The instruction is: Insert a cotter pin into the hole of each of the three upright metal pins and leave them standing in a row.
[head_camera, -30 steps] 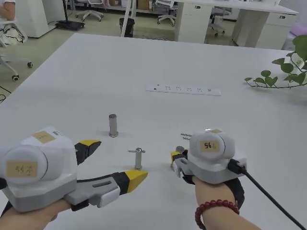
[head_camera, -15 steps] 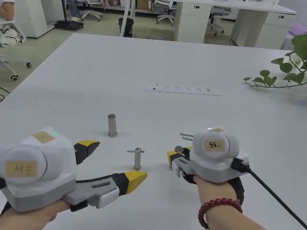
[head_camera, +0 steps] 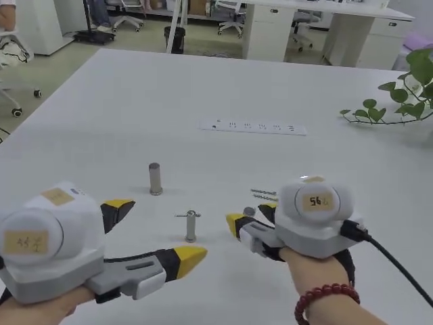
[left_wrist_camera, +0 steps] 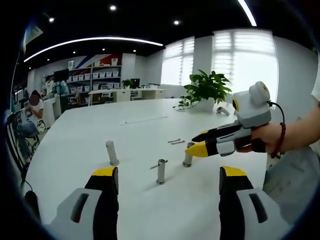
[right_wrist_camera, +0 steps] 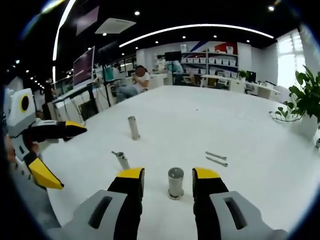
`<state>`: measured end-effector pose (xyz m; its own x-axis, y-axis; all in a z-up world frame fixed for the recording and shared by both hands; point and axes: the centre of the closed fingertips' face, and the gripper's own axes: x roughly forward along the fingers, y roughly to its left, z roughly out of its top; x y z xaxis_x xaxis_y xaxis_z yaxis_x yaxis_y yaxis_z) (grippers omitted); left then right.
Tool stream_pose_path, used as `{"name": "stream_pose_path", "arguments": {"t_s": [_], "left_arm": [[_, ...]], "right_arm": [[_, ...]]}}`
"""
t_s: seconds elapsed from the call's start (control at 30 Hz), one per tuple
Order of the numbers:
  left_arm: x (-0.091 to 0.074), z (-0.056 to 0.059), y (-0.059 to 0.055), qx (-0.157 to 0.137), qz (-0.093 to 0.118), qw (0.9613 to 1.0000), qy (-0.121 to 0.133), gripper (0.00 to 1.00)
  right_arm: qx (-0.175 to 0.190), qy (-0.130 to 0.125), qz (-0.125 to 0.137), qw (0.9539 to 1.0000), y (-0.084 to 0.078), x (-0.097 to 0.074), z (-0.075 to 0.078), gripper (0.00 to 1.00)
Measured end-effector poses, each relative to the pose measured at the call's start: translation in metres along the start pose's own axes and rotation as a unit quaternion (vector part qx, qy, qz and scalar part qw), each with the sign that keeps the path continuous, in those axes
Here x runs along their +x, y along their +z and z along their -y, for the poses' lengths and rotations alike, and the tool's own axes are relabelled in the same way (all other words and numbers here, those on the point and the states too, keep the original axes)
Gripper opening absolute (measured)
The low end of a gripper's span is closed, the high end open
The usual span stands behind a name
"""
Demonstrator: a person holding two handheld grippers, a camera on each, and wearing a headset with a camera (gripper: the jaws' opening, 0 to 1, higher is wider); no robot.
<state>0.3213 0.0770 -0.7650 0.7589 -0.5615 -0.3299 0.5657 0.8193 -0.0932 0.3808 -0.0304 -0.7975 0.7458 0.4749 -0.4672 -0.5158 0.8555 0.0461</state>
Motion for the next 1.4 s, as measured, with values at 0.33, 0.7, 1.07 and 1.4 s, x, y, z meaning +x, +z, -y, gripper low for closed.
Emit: {"name": "stream_pose_path", "arguments": {"t_s": [0.33,0.7,1.07,1.4], "left_arm": [[0.000,0.001,0.001,-0.005,0.005,1.0000,-0.003,0.87],[0.001,0.002,0.001,-0.005,0.004,1.0000,-0.006,0.89],[0.002,0.003,0.001,-0.001,0.004,1.0000,-0.003,0.86],[0.004,0.000,-0.001,-0.003,0.004,1.0000,-0.001,0.82]], "right_arm": [[-0.012,0.047,-0.011,0.9987,0.006,-0.011,0.008,0.43],[-0.015,0.064,-0.013,0.9978,0.012,-0.020,0.027,0.42],[-0.024,0.061,-0.022,0.9976,0.010,-0.018,0.059,0.33],[-0.065,0.071,-0.044,0.9944,-0.001,-0.001,0.081,0.24]]}}
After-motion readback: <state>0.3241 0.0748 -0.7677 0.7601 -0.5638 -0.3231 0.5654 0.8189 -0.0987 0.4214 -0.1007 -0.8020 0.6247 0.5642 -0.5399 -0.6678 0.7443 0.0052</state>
